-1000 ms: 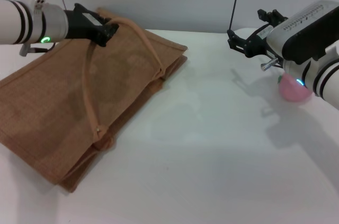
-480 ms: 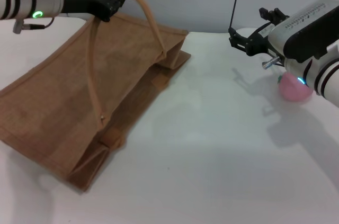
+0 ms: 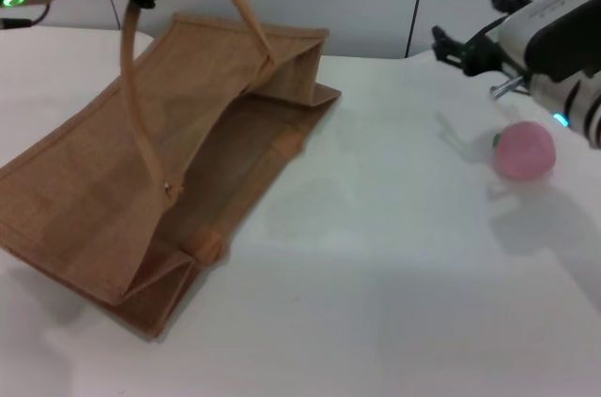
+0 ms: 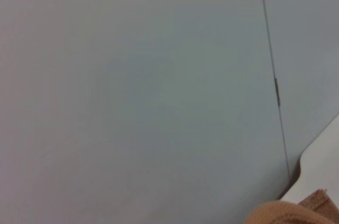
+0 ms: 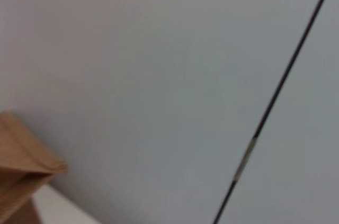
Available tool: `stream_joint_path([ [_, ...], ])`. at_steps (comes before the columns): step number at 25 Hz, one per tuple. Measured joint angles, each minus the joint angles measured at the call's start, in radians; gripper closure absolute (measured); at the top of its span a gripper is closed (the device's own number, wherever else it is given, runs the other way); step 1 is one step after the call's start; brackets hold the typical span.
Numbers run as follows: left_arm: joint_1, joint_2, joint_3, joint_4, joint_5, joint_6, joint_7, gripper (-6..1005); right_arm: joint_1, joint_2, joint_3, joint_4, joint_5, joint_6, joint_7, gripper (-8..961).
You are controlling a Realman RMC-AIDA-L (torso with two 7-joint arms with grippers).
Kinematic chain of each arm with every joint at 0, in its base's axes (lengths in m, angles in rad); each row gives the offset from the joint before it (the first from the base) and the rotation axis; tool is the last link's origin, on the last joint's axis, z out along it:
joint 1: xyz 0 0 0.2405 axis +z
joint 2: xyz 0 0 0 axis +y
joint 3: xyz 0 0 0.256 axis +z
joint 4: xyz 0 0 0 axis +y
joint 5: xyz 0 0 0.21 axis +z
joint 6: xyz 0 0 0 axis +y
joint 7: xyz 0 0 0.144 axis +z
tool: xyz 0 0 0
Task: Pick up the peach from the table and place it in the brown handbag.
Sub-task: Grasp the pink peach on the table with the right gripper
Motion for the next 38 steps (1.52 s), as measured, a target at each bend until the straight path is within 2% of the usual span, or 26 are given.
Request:
stream_joint_path([
  [7,0.011,0.000,-0.044,0.049,-0.001,-0.044,-0.001,876,-0.058,-0.003,0.077,-0.179,-0.002,0.191,-0.062,67],
  [16,-0.001,0.000,-0.043,0.085,-0.001,-0.066,-0.001,876,-0.087,0.001,0.142,-0.277,-0.072,0.405,-0.093,67],
  [24,-0.013,-0.001,-0.043,0.112,-0.001,-0.093,-0.001,876,-0.104,0.001,0.149,-0.331,-0.083,0.494,-0.095,68],
  [38,-0.023,-0.001,-0.043,0.130,0.005,-0.153,-0.012,876,-0.113,0.002,0.136,-0.496,-0.154,0.828,-0.095,68],
])
